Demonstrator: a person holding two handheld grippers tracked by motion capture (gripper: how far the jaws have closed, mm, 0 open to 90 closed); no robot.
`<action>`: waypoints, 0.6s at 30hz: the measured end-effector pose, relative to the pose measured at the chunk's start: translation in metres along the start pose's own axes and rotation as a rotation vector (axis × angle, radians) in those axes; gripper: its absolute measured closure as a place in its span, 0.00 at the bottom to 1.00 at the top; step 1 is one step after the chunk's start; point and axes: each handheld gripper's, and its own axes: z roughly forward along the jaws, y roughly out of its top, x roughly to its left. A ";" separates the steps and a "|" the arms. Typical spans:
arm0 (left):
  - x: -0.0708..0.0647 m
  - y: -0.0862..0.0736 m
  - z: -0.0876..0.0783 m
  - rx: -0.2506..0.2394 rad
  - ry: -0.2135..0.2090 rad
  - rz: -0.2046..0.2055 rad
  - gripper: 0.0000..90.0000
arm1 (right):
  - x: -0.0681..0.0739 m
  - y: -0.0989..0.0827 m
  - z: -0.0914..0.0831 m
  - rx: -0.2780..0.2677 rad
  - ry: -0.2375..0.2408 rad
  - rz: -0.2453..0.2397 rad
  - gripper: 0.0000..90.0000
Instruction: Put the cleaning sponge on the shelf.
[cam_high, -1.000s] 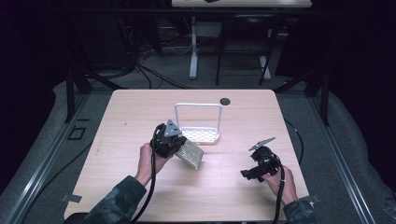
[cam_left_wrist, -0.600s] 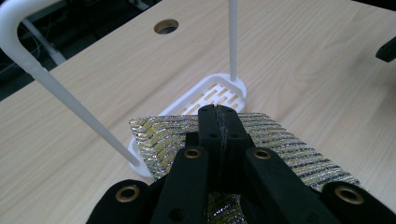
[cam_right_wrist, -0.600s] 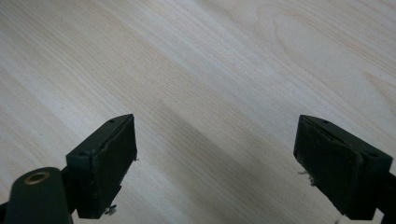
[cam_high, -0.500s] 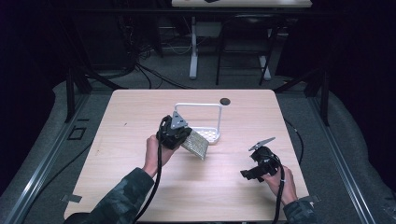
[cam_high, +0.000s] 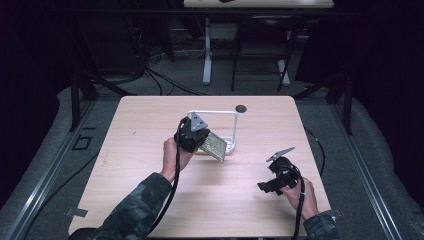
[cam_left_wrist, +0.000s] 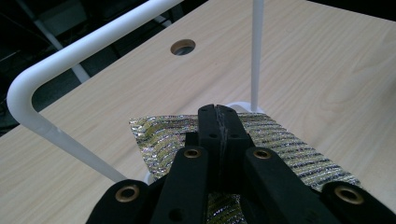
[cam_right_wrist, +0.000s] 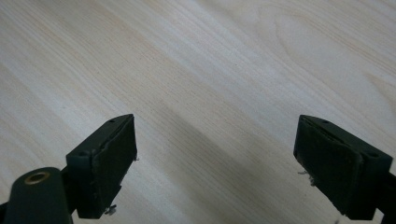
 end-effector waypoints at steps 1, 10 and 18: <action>0.000 0.000 0.002 0.001 0.003 0.001 1.00 | 0.000 0.000 0.000 0.002 0.000 -0.008 0.14; 0.002 -0.001 0.016 -0.012 0.048 -0.003 1.00 | 0.000 0.000 0.000 0.005 0.007 -0.001 0.14; 0.002 -0.003 0.027 -0.044 0.080 -0.021 1.00 | 0.000 0.000 0.000 0.000 0.003 -0.004 0.14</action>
